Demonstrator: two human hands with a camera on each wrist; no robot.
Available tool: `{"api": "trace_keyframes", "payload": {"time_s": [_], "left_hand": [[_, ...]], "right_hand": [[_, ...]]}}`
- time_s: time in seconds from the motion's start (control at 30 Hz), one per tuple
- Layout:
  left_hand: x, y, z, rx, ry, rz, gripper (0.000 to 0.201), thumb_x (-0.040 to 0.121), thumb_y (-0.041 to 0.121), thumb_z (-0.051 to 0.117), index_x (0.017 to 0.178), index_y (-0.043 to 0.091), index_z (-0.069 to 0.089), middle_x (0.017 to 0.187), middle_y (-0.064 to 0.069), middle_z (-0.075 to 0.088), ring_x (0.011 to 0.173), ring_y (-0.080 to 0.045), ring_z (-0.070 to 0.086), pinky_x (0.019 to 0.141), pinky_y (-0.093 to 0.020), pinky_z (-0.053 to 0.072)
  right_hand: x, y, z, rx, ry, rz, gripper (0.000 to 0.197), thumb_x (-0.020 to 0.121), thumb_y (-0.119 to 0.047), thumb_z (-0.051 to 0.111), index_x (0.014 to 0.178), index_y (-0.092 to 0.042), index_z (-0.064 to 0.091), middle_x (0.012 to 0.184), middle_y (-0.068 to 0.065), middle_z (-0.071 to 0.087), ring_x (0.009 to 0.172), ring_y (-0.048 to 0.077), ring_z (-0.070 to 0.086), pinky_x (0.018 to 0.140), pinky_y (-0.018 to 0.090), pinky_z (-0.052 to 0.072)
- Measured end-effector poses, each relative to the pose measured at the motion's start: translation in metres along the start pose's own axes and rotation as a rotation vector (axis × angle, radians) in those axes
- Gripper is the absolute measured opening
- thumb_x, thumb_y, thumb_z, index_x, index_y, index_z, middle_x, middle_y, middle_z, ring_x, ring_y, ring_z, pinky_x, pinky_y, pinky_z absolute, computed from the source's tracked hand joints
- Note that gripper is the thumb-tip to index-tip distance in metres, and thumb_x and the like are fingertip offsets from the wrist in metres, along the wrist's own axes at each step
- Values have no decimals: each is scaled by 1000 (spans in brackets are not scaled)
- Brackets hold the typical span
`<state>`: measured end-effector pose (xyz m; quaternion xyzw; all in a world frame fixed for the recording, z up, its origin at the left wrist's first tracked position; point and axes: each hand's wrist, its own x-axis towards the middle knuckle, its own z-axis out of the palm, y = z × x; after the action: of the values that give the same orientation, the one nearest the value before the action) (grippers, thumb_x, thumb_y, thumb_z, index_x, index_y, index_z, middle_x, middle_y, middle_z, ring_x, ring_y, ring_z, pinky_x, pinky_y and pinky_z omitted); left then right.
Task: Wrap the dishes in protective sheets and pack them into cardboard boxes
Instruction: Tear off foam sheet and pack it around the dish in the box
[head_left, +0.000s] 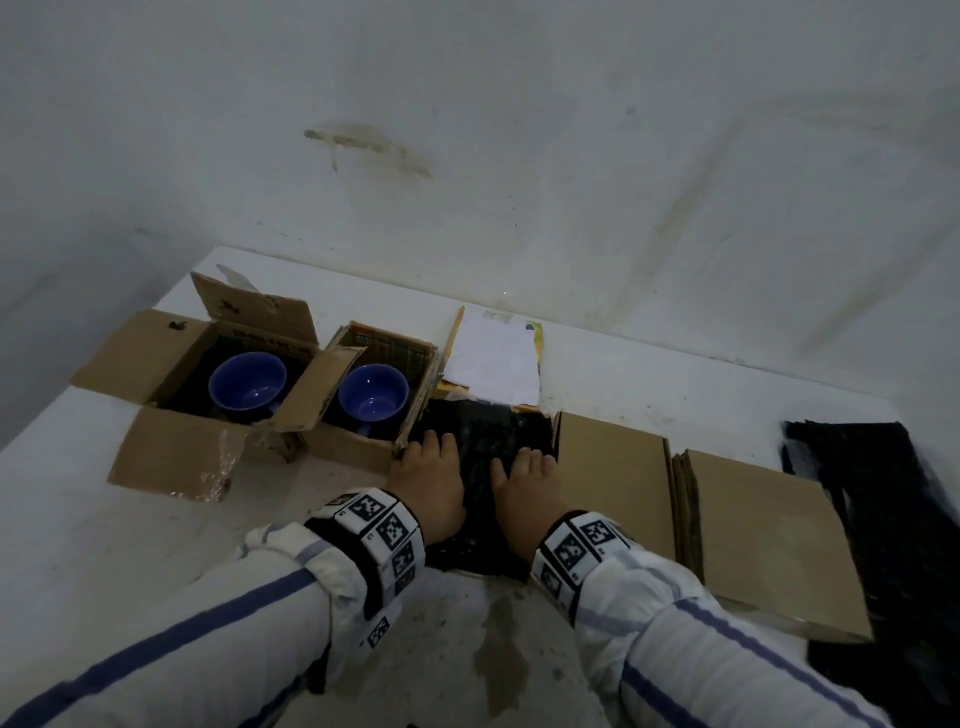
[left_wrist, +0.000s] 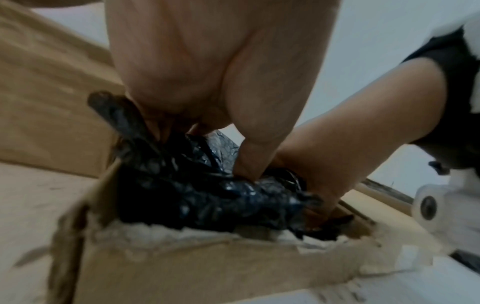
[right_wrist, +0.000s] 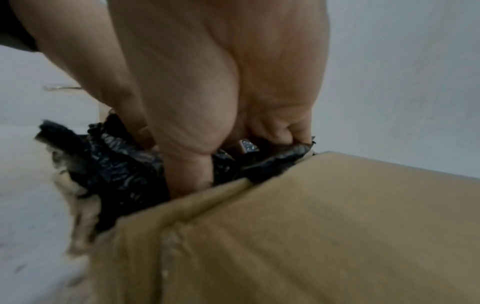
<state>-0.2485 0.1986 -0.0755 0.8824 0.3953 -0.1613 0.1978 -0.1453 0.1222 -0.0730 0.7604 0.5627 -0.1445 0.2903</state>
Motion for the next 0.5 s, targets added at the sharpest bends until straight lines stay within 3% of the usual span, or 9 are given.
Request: {"api": "trace_keyframes", "payload": {"time_s": [0.07,0.17,0.23,0.3,0.37,0.43,0.5], "left_hand": [[-1,0,2,-20,-47,0,95,87,35,61,149,3,-3,157,-17,2,143,-35,13,116,-41,21],[-3,1,2,-58,-99,-9,98,87,34,63,150,4,-7,158,-17,-5,143,-37,11,117,-42,21],[-4,1,-2,-58,-130,-6,100,87,35,64,150,5,-8,158,-17,-7,143,-38,10,117,-42,20],[-5,1,-4,-60,-151,-2,101,87,36,64,150,5,-8,158,-16,-8,143,-38,10,117,-42,21],[-4,0,-6,-53,-161,-2,101,87,37,64,150,5,-8,158,-16,-9,143,-39,10,116,-43,22],[-4,1,-6,-46,-175,-6,101,87,38,64,150,6,-9,158,-16,-10,143,-39,9,116,-44,23],[-3,2,-7,-49,-182,-12,102,87,38,64,150,6,-9,158,-15,-10,143,-40,9,116,-44,23]], "right_hand": [[0,2,-3,31,2,-13,77,91,-31,53,149,-6,10,149,34,15,139,45,20,113,48,21],[-3,7,-5,88,-59,-34,94,82,-39,66,150,-10,8,152,30,11,141,42,16,115,47,21],[-8,17,-16,252,-112,-82,98,77,-41,72,151,-16,12,153,23,13,141,38,18,115,44,26],[-11,35,-28,537,-63,-89,78,79,-31,71,145,-16,33,148,12,32,134,29,36,108,36,37],[-10,53,-32,671,112,20,48,84,-17,62,131,-12,52,134,8,49,121,25,49,94,30,43],[-6,60,-28,610,167,125,21,88,-15,53,107,-10,59,113,10,58,105,27,58,75,27,43],[-4,58,-22,558,86,141,8,92,-15,49,88,-9,54,88,8,57,84,23,59,63,25,38]]}}
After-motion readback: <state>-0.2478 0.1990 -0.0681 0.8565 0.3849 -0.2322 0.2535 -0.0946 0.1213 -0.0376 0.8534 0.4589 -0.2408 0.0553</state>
